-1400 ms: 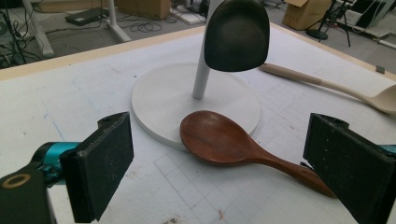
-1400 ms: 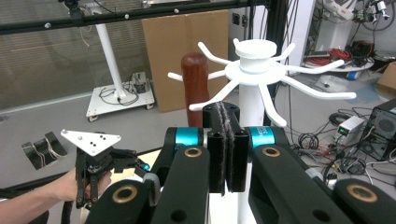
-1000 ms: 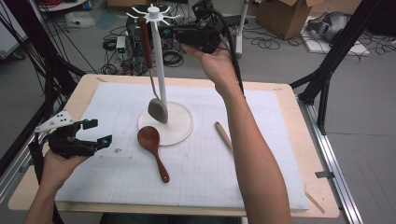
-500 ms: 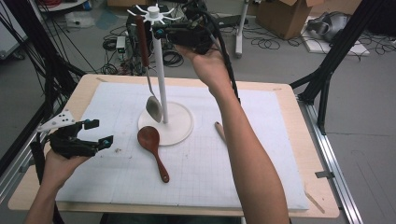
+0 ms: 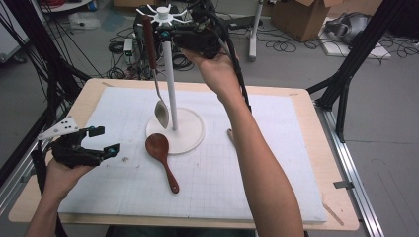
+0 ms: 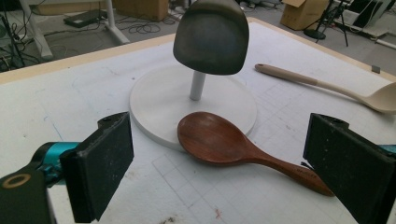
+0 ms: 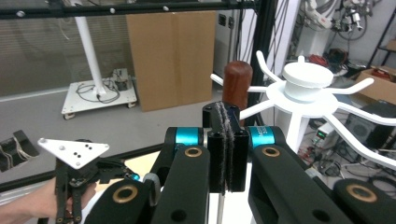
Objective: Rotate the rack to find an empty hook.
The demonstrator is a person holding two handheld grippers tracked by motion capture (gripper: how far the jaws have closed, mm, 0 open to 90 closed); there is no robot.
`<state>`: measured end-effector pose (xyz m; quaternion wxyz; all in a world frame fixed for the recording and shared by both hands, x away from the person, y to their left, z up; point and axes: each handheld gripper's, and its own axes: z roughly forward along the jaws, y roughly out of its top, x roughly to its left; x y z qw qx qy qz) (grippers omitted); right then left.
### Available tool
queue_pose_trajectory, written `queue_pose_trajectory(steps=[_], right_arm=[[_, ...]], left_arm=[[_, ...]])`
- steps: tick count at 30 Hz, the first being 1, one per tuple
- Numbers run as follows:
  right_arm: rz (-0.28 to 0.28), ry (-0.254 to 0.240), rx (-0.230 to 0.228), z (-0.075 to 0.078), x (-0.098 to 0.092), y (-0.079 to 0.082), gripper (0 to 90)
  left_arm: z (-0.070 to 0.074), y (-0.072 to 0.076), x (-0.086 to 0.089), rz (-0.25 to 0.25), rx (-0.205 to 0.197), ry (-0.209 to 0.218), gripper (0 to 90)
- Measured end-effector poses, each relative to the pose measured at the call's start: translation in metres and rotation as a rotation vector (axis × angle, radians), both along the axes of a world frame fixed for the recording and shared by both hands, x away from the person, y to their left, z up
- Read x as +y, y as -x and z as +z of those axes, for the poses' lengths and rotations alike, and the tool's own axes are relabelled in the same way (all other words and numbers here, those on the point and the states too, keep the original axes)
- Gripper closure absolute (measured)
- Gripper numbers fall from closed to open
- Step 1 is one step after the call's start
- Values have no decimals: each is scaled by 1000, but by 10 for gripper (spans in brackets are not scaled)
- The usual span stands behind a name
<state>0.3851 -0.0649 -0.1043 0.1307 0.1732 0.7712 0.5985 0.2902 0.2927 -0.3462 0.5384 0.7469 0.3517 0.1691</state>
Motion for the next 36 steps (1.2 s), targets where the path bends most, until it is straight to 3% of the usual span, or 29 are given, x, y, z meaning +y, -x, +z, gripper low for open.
queue_pose_trajectory(steps=[2,9,20,26,36], right_arm=[[13,-4,-4,-1,-4,2,887],[27,-12,3,-12,-23,14,696],[-59,3,29,-46,-61,30,386],[-98,17,66,-70,-74,33,291],[-140,51,112,-108,-91,37,272]], left_arm=[[0,0,1,0,-1,-2,90],[0,0,-1,-6,0,-6,90],[-3,-2,1,-8,12,-8,90],[-2,-1,2,-3,11,-6,90],[-3,-2,3,-5,14,6,90]])
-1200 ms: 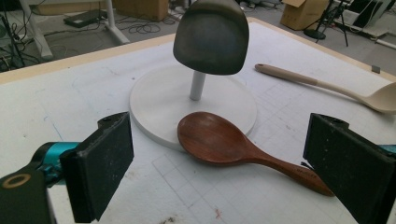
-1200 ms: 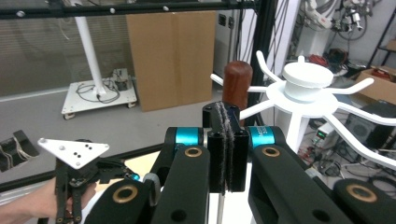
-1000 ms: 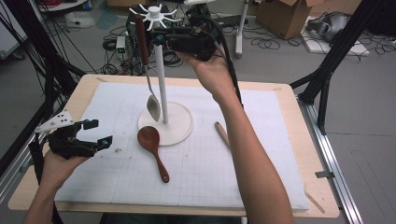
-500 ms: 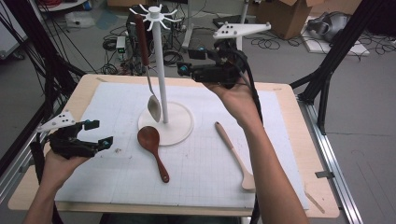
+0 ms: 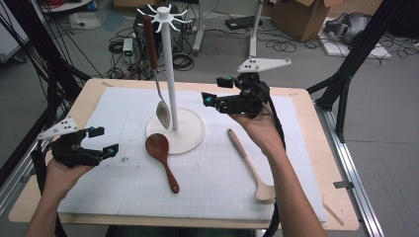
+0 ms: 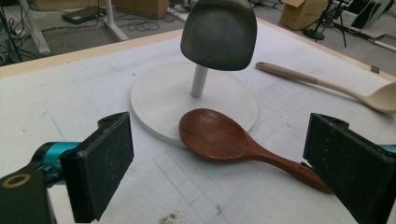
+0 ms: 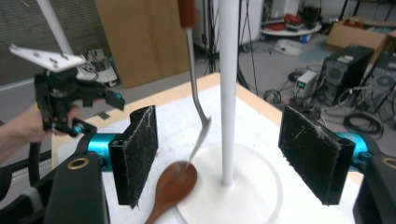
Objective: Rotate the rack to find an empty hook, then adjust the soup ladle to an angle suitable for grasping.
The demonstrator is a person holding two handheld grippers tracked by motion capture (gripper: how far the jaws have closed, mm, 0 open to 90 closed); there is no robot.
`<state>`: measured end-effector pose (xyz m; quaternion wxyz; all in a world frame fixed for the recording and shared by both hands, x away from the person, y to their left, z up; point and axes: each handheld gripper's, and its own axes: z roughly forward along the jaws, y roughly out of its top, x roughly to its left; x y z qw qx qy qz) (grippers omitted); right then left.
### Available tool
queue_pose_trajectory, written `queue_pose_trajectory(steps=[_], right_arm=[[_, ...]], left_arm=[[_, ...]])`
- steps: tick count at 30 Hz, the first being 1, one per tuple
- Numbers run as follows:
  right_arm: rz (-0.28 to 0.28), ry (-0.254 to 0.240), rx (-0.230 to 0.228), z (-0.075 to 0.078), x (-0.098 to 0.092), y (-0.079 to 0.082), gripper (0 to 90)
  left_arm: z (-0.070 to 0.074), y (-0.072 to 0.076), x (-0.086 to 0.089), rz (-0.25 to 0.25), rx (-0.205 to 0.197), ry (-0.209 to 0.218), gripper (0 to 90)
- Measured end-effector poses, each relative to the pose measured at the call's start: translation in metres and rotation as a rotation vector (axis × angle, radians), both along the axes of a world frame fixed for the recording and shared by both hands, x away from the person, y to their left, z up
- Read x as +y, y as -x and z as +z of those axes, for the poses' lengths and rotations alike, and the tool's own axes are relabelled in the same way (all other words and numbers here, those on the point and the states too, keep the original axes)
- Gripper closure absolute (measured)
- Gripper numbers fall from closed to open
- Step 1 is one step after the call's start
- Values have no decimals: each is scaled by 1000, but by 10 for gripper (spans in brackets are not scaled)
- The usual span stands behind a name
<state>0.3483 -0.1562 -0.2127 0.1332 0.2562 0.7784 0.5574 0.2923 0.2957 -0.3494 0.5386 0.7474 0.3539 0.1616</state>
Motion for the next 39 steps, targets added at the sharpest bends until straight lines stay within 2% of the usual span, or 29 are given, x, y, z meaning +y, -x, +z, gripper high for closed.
queue_pose_trajectory(steps=[4,9,18,21,24,30,34,39], right_arm=[[-6,13,35,-16,-7,2,244],[-36,36,51,-33,-17,7,240],[-107,112,74,-62,-39,16,233],[-120,114,82,-72,-47,20,276],[-133,152,92,-81,-55,22,335],[-144,206,158,-106,-71,24,471],[-174,235,210,-125,-83,23,498],[-209,287,239,-146,-92,22,506]], left_arm=[[1,0,1,2,-4,0,90],[-1,-1,2,6,1,-1,90],[-3,1,1,13,8,-3,90],[-3,2,1,15,9,-7,90],[-4,2,1,14,15,-6,90],[-4,1,-1,14,14,-8,90],[-4,1,-3,8,14,-13,90],[-4,0,-4,4,12,-14,90]])
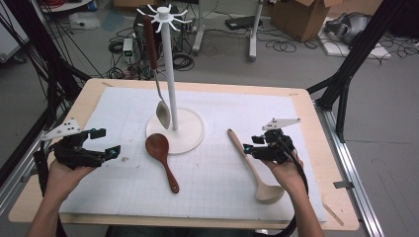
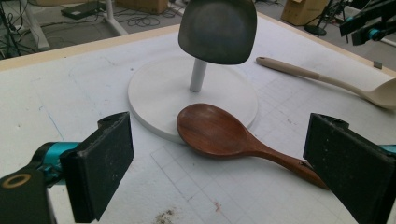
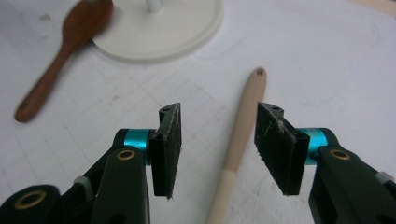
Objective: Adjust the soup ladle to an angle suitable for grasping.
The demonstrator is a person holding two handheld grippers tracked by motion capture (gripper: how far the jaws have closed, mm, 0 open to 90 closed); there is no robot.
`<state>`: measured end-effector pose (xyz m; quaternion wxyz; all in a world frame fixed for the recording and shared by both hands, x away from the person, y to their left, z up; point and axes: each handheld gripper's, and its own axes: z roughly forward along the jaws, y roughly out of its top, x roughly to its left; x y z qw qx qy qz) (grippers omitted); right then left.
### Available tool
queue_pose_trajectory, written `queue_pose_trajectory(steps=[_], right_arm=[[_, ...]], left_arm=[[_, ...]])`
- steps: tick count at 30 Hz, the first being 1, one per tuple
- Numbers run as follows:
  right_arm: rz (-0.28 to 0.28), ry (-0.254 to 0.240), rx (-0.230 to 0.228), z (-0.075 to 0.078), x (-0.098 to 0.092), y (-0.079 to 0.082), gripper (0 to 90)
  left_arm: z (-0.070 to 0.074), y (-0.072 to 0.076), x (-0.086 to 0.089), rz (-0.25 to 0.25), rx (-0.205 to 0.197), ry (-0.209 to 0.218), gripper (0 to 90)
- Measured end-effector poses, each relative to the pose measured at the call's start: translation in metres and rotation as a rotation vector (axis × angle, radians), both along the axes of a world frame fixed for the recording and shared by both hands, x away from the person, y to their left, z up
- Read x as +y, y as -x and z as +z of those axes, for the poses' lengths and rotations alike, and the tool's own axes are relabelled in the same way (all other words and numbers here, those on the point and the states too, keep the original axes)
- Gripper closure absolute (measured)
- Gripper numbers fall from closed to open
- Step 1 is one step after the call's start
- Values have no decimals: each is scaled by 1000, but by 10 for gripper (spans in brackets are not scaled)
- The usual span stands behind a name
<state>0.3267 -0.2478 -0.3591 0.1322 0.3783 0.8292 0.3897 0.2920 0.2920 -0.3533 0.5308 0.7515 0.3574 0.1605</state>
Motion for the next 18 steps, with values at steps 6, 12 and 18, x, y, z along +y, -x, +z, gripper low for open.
queue_pose_trajectory(steps=[6,12,18], right_arm=[[-16,6,55,-22,-10,1,512],[26,40,121,-40,-13,-1,552],[43,70,170,-50,-10,-6,557]], left_arm=[[-1,0,0,3,3,1,90],[-1,0,0,0,2,-3,90],[-1,1,0,2,2,-2,90]])
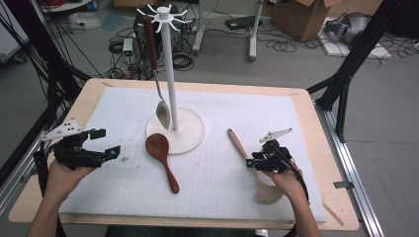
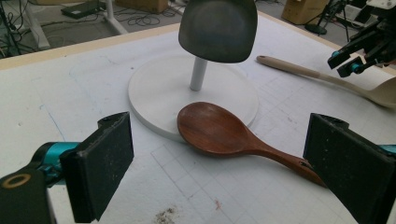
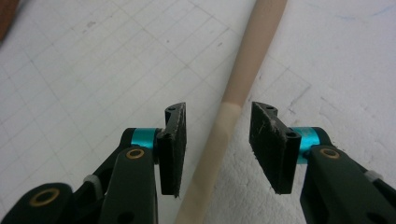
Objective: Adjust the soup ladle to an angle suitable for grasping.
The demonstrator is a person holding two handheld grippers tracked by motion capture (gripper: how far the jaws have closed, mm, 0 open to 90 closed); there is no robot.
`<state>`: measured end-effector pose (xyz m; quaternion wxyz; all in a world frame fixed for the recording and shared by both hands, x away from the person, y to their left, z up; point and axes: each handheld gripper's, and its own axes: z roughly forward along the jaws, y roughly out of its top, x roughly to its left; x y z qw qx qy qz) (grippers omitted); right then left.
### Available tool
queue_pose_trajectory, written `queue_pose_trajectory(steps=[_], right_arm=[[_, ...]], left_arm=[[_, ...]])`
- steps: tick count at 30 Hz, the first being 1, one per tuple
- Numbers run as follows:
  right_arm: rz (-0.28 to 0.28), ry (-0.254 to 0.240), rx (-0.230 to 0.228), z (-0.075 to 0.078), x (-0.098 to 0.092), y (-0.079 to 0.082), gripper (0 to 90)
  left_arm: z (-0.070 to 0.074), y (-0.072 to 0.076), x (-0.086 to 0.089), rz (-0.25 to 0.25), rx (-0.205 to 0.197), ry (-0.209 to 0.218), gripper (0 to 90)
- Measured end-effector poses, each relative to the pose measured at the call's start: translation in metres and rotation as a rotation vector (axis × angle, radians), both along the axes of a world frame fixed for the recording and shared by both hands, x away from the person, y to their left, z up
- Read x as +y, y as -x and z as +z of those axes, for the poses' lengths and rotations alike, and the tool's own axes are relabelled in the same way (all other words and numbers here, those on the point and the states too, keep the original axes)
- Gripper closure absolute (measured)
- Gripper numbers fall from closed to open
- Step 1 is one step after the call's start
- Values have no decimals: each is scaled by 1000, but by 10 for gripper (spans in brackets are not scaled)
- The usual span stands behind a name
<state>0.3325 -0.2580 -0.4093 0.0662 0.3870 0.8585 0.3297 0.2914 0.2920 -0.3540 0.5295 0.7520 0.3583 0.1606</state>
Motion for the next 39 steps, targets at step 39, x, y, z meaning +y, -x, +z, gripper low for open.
queue_pose_trajectory(steps=[39], right_arm=[[15,88,116,-13,13,-10,688]], left_arm=[[0,0,-5,-22,1,-4,90]])
